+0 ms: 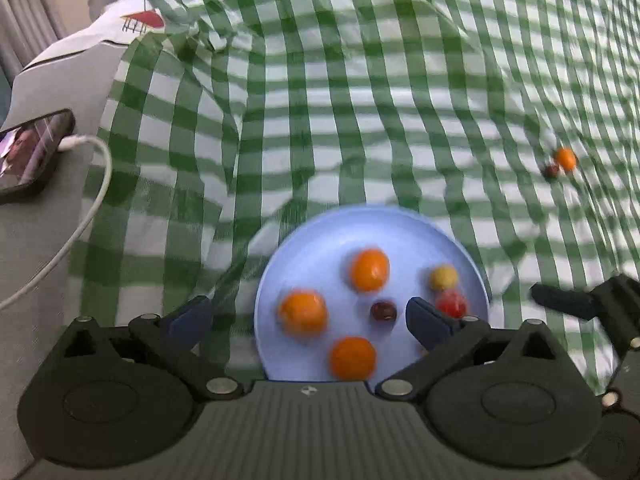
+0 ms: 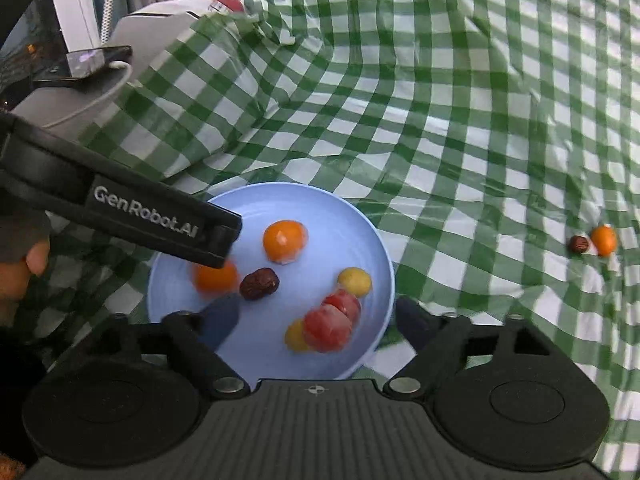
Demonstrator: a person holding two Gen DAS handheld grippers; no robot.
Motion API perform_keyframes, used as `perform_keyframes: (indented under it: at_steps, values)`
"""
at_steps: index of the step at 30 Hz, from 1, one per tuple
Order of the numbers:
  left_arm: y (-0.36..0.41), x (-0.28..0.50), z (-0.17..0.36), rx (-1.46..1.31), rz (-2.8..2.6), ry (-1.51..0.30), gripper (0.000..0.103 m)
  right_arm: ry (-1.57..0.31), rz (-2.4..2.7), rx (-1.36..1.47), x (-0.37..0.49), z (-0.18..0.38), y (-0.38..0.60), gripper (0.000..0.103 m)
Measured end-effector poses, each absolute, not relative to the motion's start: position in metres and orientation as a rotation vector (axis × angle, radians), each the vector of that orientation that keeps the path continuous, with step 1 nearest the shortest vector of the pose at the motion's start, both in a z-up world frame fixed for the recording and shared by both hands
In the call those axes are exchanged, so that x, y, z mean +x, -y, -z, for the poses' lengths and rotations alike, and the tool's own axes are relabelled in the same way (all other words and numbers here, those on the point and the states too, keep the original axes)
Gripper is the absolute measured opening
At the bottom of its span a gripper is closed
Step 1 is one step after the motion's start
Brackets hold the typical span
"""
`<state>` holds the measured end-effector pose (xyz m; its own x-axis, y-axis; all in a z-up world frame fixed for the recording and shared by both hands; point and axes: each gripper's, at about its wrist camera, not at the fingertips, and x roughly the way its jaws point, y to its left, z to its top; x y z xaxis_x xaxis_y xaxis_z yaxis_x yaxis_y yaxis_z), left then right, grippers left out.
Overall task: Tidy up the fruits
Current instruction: 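Carry the red fruit and tangerine to the blue plate and release both, then lift both tools away from the plate toward the last fruits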
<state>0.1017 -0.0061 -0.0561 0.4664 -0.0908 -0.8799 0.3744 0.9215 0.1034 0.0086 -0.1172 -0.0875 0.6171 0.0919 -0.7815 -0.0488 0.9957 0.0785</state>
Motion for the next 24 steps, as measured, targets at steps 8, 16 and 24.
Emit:
perform_keyframes:
  at_steps: [8, 16, 24]
  values:
    - [-0.021, 0.044, 0.031, 0.307, 0.223, -1.083, 0.103, -0.904, -0.068, 0.071, -0.062, 0.048, 0.098, 0.098]
    - [-0.045, -0.011, 0.003, 0.298, 0.22, -1.005, 0.103, -0.802, 0.011, 0.064, -0.098, 0.016, 0.091, 0.1]
    - [-0.053, -0.041, -0.012, 0.291, 0.215, -0.946, 0.103, -0.749, 0.008, 0.026, -0.126, 0.002, 0.08, 0.1]
